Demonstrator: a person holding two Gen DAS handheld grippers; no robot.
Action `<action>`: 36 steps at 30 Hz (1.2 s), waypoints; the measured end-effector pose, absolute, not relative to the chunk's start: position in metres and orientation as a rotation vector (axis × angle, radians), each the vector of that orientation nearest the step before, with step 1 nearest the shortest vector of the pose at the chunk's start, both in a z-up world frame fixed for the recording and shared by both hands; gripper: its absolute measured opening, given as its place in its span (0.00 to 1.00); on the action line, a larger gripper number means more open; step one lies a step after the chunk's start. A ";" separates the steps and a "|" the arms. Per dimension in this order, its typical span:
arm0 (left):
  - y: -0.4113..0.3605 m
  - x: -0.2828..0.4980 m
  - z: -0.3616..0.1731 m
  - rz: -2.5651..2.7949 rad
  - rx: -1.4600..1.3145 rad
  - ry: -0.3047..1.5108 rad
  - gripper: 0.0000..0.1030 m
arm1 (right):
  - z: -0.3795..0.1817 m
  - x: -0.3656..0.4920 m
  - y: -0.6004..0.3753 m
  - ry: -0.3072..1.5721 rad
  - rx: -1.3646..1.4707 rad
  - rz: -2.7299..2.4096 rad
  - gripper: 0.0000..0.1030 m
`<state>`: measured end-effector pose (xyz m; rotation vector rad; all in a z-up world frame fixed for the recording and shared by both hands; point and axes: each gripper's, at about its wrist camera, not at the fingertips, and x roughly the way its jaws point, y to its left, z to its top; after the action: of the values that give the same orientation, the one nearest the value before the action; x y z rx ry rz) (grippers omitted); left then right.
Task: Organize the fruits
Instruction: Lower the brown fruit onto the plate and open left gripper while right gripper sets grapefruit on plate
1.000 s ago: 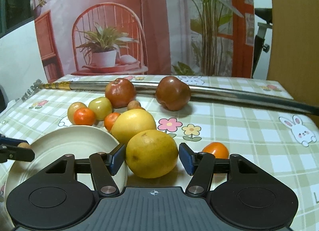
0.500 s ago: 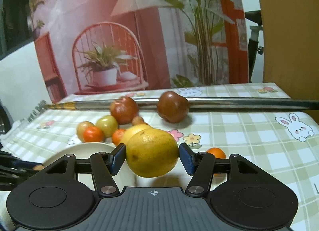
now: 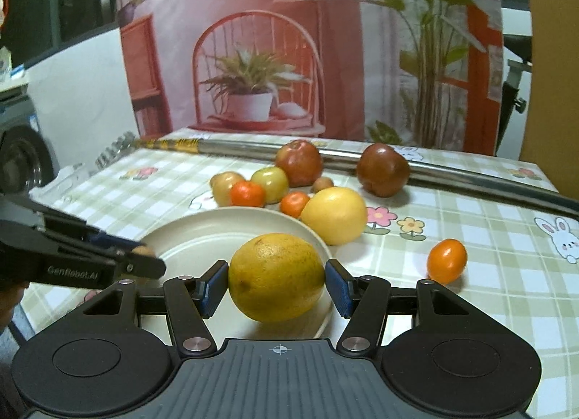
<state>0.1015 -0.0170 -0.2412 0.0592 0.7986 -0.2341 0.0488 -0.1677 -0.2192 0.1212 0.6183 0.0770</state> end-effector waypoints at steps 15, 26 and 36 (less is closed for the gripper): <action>-0.008 0.103 -0.244 -0.243 -0.014 0.803 0.28 | -0.228 0.047 -0.152 0.679 0.027 0.070 0.53; -0.006 0.101 -0.243 -0.238 -0.024 0.789 0.28 | -0.226 0.044 -0.152 0.673 0.023 0.053 0.54; -0.005 0.098 -0.241 -0.235 -0.018 0.775 0.29 | -0.224 0.042 -0.150 0.657 0.011 0.051 0.57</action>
<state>0.0980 -0.0048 -0.2409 -0.0176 0.7752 -0.2351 0.0415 -0.1502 -0.2237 0.0114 0.6565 0.0512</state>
